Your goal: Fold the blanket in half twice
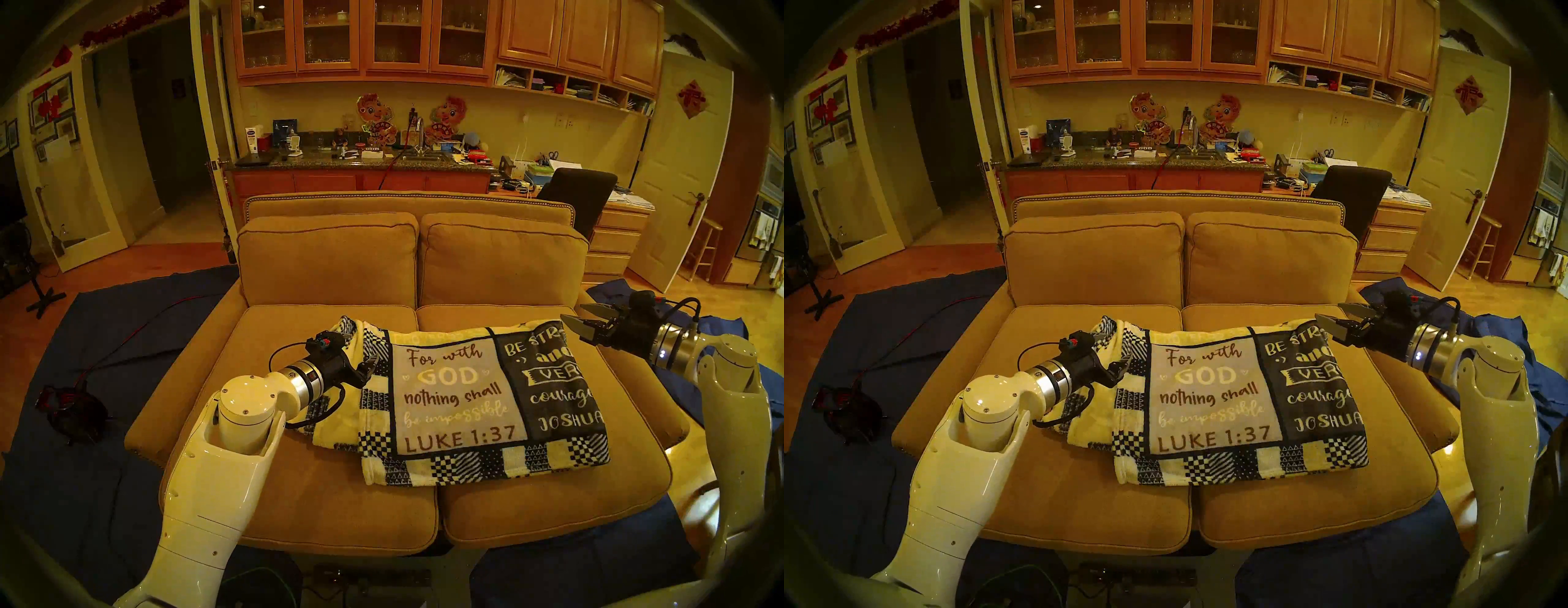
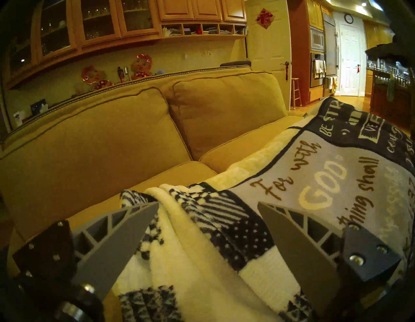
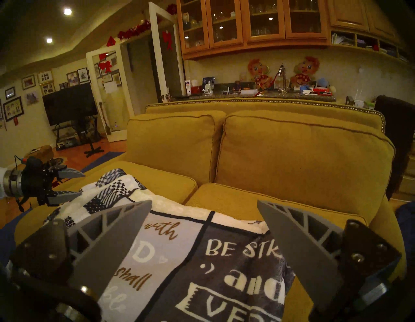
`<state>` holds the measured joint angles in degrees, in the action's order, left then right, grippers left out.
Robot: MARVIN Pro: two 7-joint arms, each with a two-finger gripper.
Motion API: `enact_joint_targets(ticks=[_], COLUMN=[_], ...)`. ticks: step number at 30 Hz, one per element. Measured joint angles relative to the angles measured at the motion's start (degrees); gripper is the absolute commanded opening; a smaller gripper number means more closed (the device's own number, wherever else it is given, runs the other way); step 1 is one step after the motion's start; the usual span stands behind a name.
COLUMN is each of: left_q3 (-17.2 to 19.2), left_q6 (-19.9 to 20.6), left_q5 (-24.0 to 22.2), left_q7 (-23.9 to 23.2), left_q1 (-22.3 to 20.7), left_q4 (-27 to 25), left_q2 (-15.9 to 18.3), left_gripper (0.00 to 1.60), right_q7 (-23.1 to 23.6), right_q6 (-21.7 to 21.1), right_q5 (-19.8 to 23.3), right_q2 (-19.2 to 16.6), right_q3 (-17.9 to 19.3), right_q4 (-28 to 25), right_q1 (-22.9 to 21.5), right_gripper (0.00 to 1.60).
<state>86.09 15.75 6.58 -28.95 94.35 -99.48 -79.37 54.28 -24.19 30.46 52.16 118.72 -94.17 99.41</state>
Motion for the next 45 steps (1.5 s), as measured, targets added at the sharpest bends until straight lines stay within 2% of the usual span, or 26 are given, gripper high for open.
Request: enact_joint_targets(ticks=[5,10,18,23,26,34,40,45], left_q3=[0.41,0.62,0.71,1.1,2.42,5.87,7.27,8.58], left_q6=[-0.32,-0.87,-0.83,2.35,5.73,11.49,13.66,15.81], left_q5=[0.31,0.51,0.25,-0.74,-1.71,-2.74,-3.78,-5.95], left_q7=[1.08,2.06,2.41,1.97,1.21,-1.13,-3.03,-7.08], left_q1=[-0.05,-0.08,-0.07,-0.1,-0.96,-3.43,-4.76,-7.51], left_q4=[0.34,0.62,0.67,0.44,1.42,5.06,7.15,11.44], left_q2=[-0.48,-1.06,-1.45,-1.99,-2.12,0.12,1.21,2.58], left_gripper=[1.6,1.6,1.6,1.6,1.6,1.6,1.6,1.6], right_q7=[-0.65,-3.7,-7.06,-7.8,-8.12,-8.43,-8.48,-8.37], right_q6=[-0.73,-2.03,-3.65,-4.11,-4.36,-4.51,-4.37,-4.27], right_q5=[0.05,-0.11,-1.31,-1.7,-1.85,-1.82,-1.71,-1.65], right_q2=[2.38,5.5,8.34,9.18,9.65,10.14,10.16,10.1], right_q3=[2.51,5.16,6.47,6.64,6.72,6.8,6.85,6.86], right_q4=[-3.38,-8.57,-12.8,-13.57,-13.88,-14.18,-14.28,-14.32], right_q1=[2.98,6.8,9.6,10.29,10.62,10.67,10.62,10.6], right_gripper=[1.6,1.6,1.6,1.6,1.6,1.6,1.6,1.6])
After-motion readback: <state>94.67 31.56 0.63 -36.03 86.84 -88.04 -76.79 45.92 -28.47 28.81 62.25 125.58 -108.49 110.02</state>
